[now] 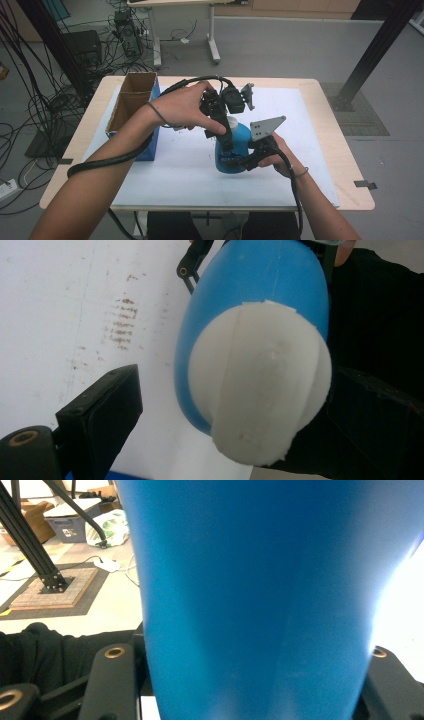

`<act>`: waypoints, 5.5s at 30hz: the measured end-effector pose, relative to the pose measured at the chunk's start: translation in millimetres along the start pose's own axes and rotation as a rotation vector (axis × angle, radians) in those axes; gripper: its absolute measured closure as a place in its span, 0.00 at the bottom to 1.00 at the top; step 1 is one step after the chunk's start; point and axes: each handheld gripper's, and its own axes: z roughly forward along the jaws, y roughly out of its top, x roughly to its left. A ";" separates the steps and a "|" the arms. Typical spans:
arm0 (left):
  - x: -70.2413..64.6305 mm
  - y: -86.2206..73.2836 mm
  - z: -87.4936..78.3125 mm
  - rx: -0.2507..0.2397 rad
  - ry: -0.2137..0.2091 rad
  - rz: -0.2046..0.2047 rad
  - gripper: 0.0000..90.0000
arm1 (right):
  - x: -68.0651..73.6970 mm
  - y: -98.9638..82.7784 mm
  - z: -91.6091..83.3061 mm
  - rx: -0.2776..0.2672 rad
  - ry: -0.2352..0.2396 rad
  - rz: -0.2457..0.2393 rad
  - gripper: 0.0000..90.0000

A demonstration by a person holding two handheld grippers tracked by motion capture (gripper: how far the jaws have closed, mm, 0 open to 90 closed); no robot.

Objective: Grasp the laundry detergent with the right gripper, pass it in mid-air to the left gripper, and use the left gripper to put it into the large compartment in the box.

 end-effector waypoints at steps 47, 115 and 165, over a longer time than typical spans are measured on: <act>1.2 -0.3 -0.2 0.014 0.006 -0.002 0.09 | 0.1 -1.4 2.4 0.016 0.000 0.000 0.46; -11.4 13.6 9.5 0.084 0.016 0.155 0.41 | 1.6 8.7 6.4 0.036 0.074 -0.037 0.46; -10.8 13.4 7.8 0.103 0.013 0.130 0.41 | 0.0 10.2 9.8 0.024 0.082 -0.038 0.46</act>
